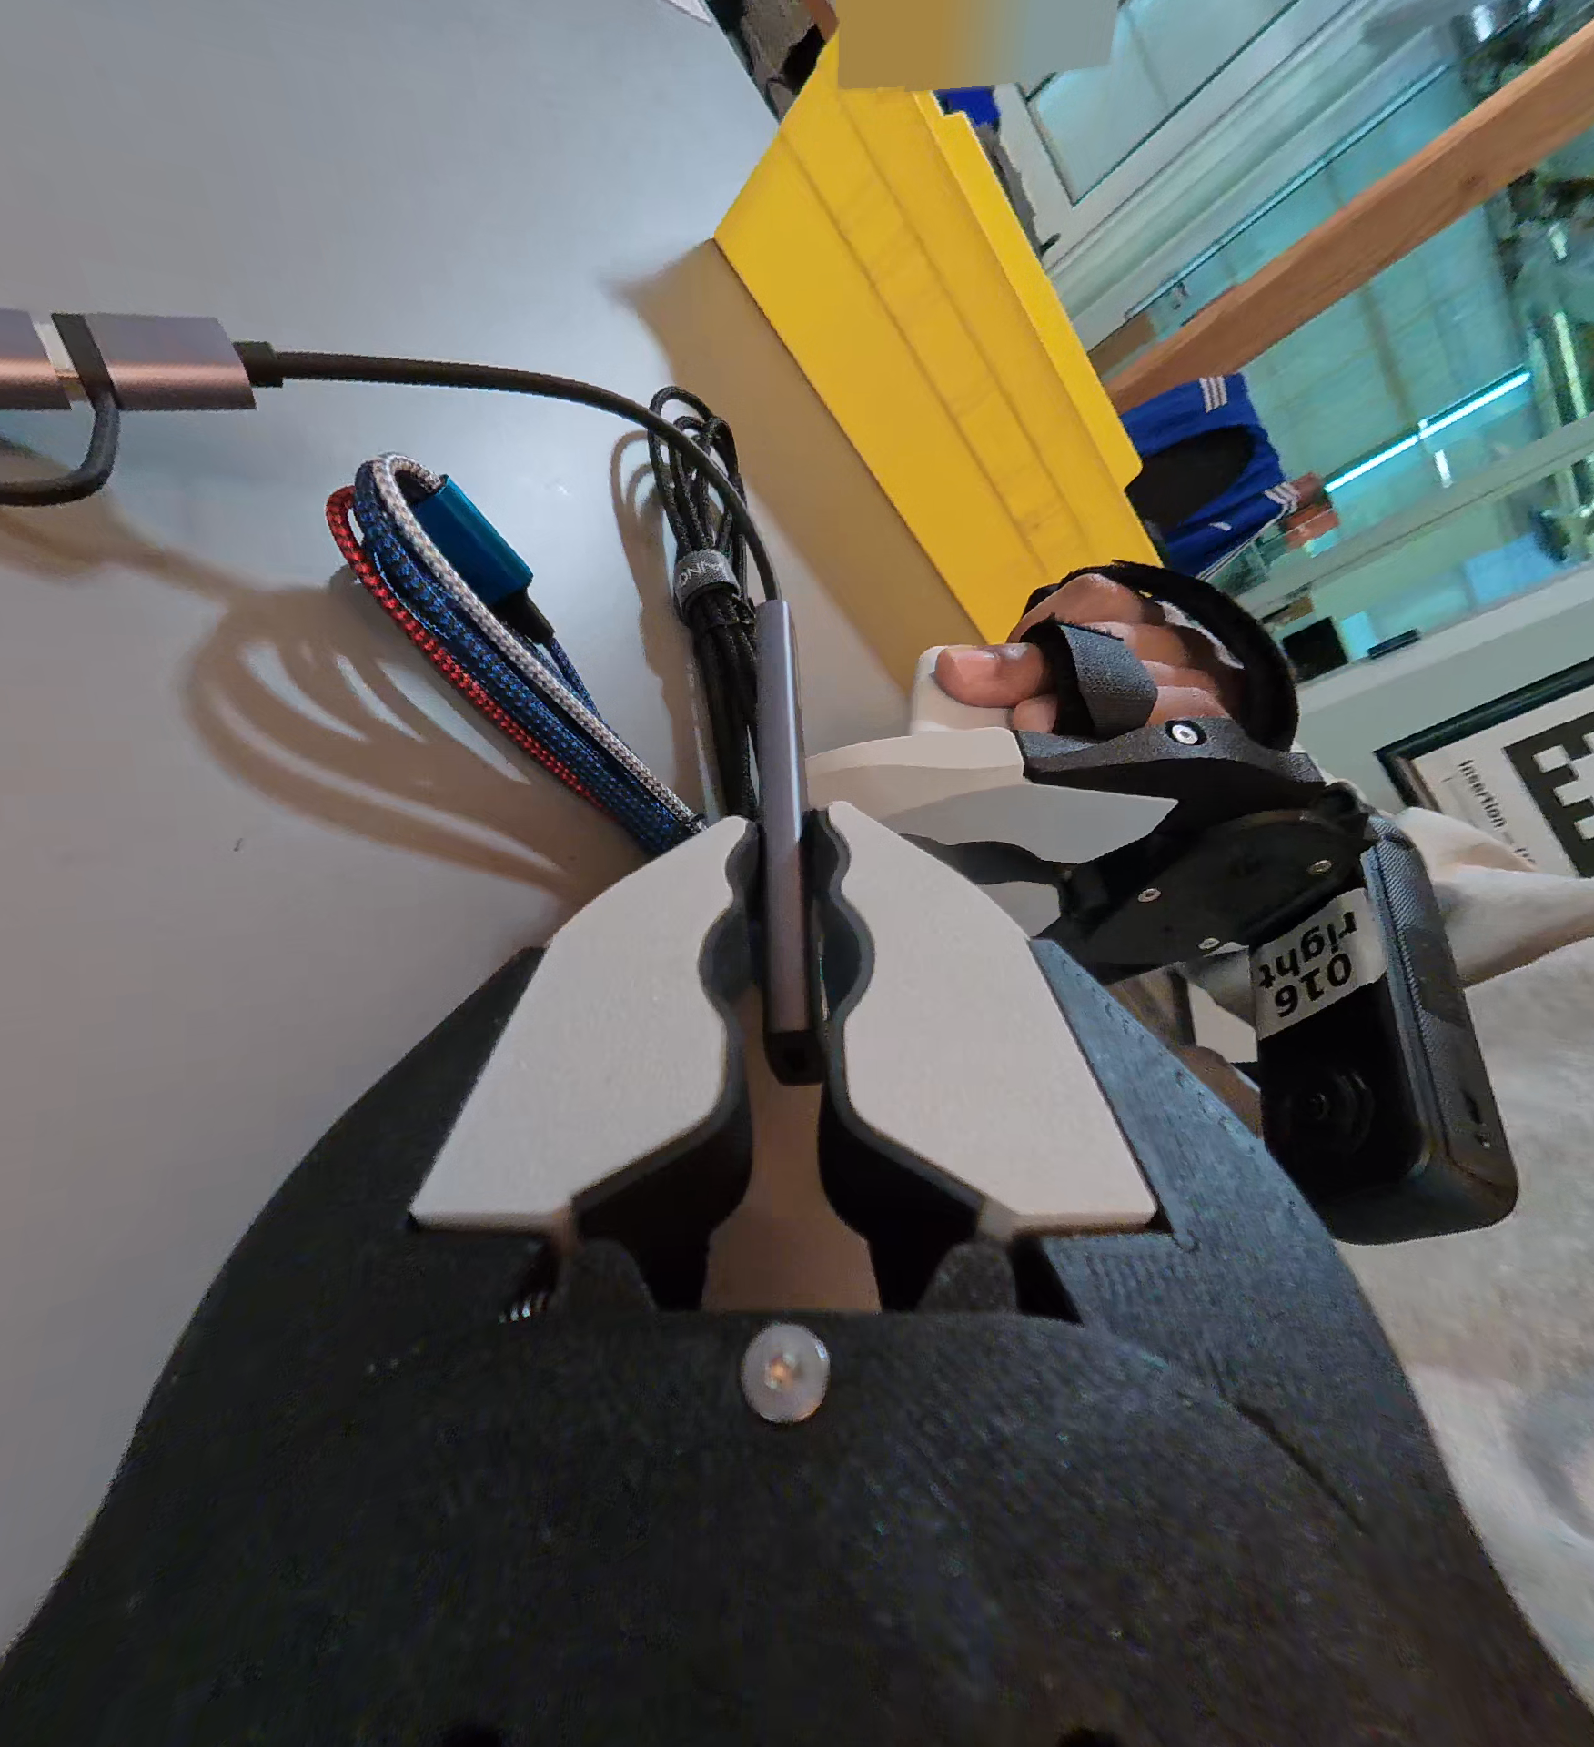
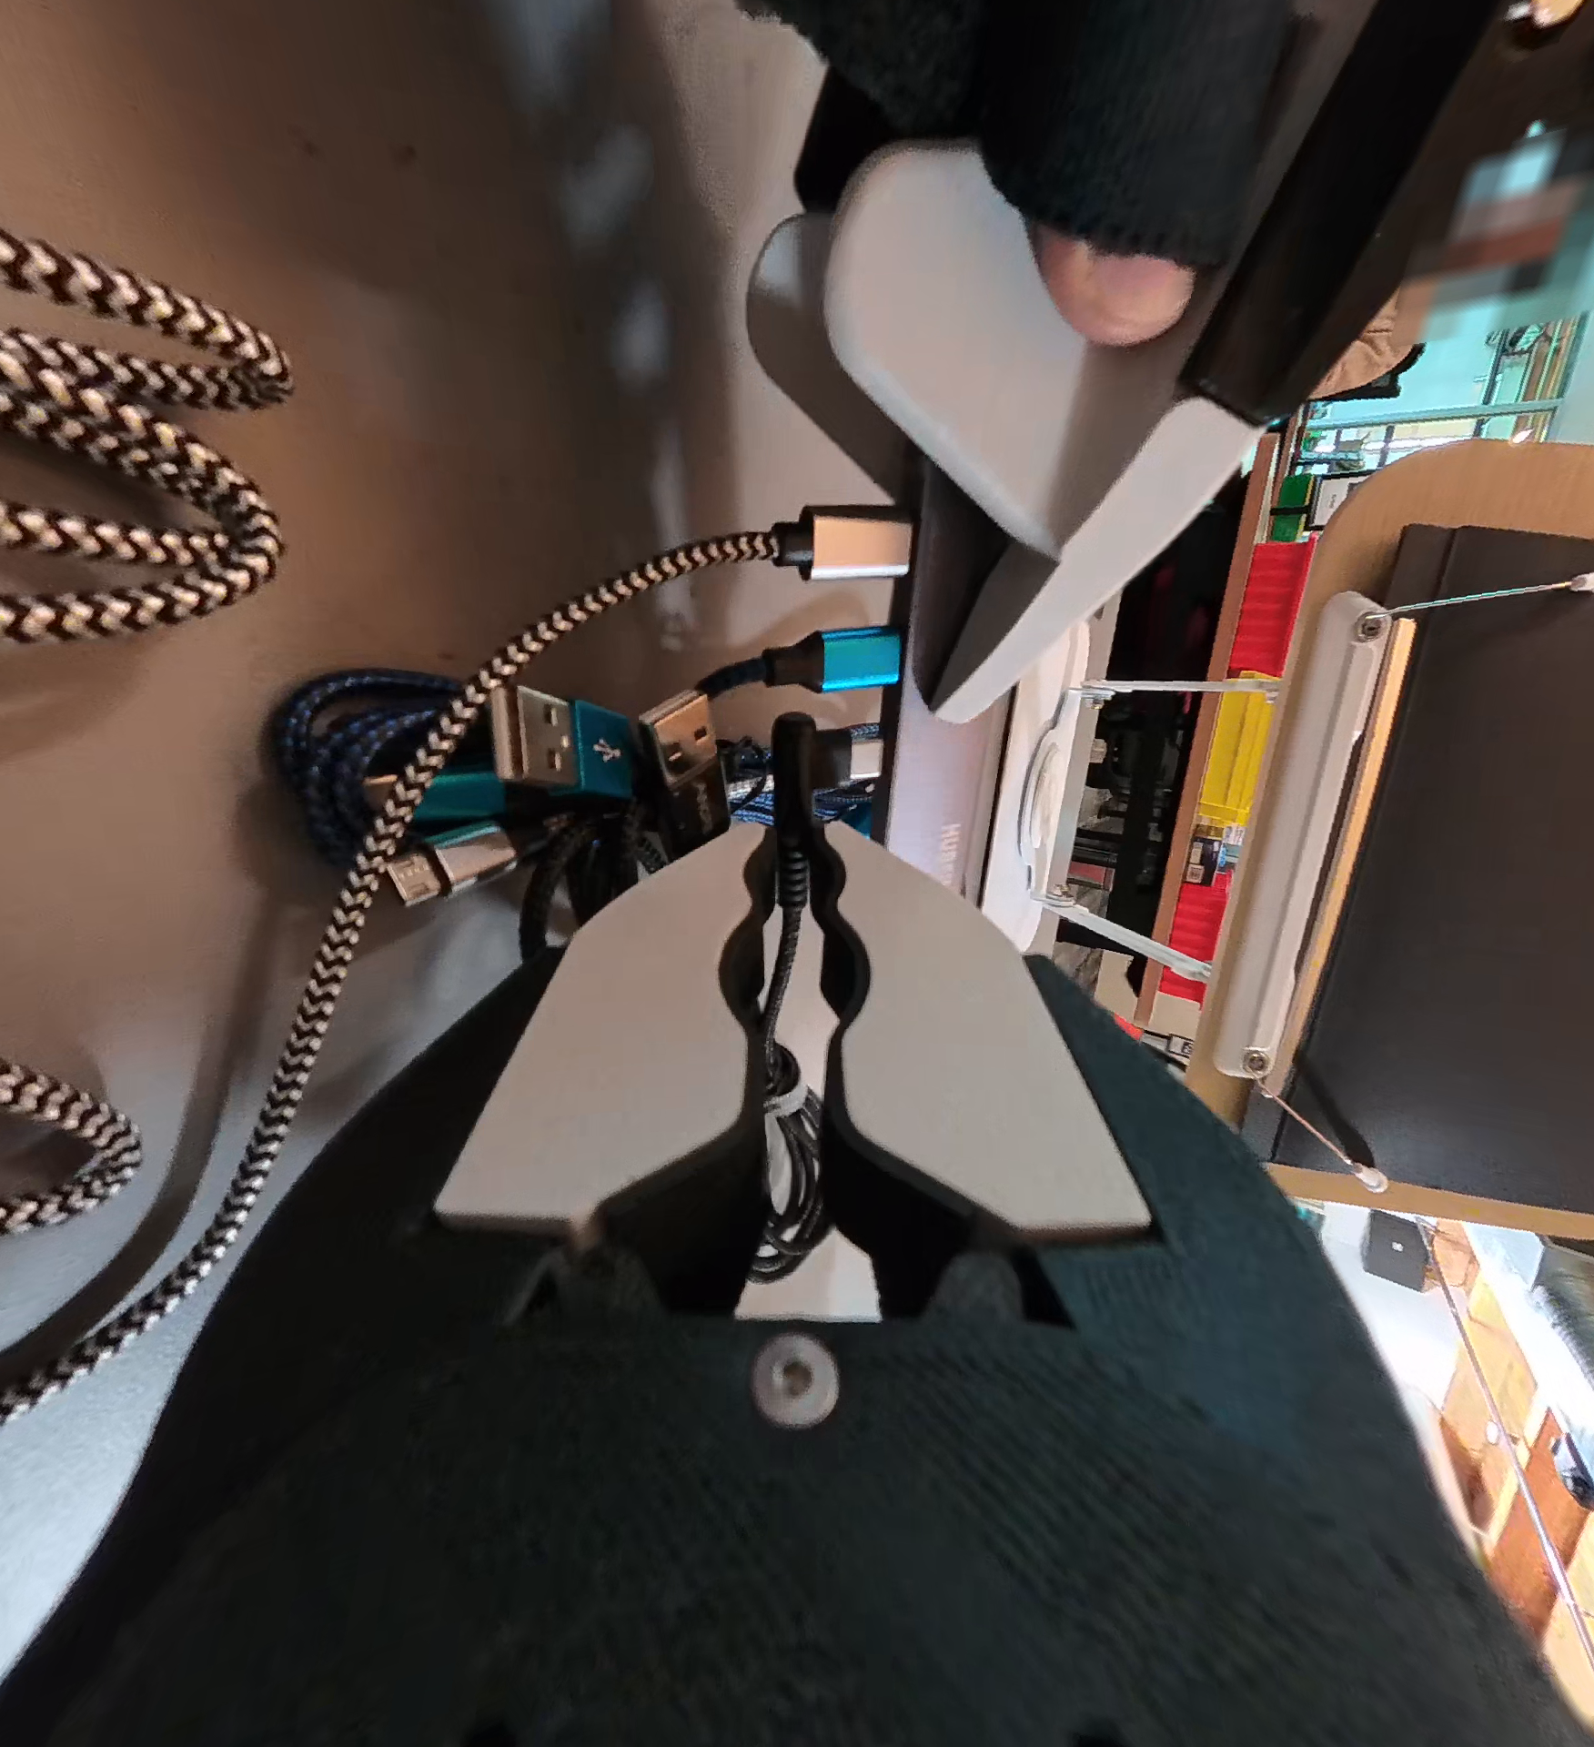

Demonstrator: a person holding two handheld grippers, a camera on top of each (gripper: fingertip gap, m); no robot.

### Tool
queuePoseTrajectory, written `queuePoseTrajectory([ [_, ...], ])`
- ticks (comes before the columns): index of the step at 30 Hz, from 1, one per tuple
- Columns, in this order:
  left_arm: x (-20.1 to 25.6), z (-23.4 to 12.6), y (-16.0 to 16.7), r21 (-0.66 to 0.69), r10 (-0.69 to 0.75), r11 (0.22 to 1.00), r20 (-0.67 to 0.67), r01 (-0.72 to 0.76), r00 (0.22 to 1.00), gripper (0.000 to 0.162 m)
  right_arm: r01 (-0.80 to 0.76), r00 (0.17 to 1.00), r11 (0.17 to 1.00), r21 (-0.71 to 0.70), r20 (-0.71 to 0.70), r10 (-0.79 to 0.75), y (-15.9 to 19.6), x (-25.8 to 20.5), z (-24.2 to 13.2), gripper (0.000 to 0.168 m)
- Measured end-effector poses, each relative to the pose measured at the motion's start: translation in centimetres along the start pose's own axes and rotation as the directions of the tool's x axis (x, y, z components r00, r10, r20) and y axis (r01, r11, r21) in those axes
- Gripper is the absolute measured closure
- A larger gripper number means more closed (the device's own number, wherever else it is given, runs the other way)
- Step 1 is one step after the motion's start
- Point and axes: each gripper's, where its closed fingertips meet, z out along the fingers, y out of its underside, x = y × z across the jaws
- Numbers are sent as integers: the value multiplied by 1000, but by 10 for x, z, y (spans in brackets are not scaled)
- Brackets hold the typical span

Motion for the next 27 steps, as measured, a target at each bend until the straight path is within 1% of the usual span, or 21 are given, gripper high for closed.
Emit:
queuePoseTrajectory([
  [5,-1,0,0,-8,29,1000,24,-29,999,153,-15,1000,1000,7,8,15,0,0,0,162],
  [18,0,0,1,-65,185,982,136,-178,973,151,-64,997,998,27,42,63,0,0,1,162],
  [27,-1,-1,1,-59,214,976,147,-208,966,150,-129,990,991,43,60,126,0,0,0,162],
])
